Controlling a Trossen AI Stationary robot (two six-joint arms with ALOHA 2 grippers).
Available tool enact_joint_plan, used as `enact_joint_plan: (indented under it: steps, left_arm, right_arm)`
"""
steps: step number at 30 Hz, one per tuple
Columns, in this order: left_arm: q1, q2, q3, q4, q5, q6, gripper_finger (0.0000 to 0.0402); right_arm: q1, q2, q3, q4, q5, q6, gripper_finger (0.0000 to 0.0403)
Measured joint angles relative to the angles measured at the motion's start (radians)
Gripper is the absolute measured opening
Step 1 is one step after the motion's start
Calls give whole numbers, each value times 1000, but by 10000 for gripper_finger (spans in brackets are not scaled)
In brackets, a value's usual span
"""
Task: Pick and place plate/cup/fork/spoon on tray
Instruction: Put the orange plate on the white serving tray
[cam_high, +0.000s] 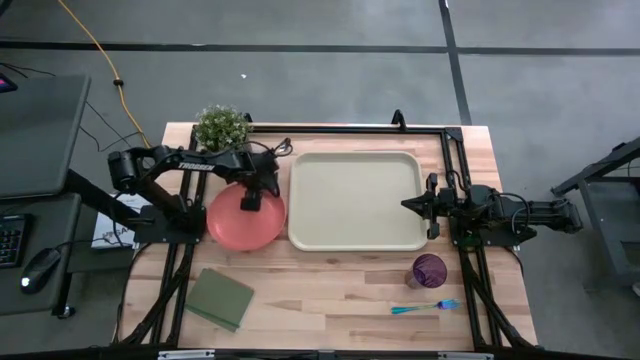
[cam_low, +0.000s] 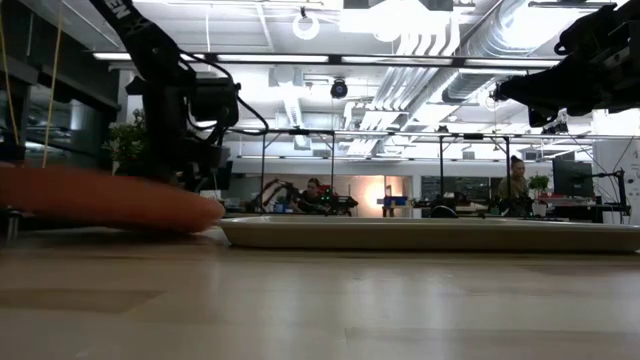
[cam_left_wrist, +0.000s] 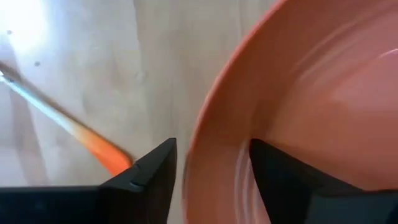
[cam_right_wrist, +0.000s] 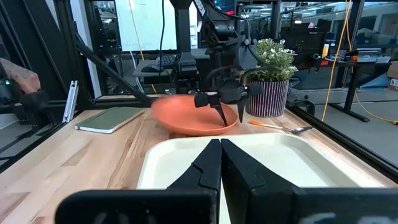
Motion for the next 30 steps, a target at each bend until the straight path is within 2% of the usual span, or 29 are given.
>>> enact_joint_plan:
  steps: [3,9,16,30]
  left_arm:
    - [0,-2,9,-9,-1,14,131]
    - [-1,-7,15,-25,-7,45,17]
    - [-6,-5,35,-52,-18,45,7]
    - [-25,-5,252,-281,-25,-40,0]
  right_arm:
    - [0,0,0,0,0,0,0]
    - [0,0,0,0,0,0,0]
    - [0,0,0,0,0,0,0]
    - [0,0,0,0,0,0,0]
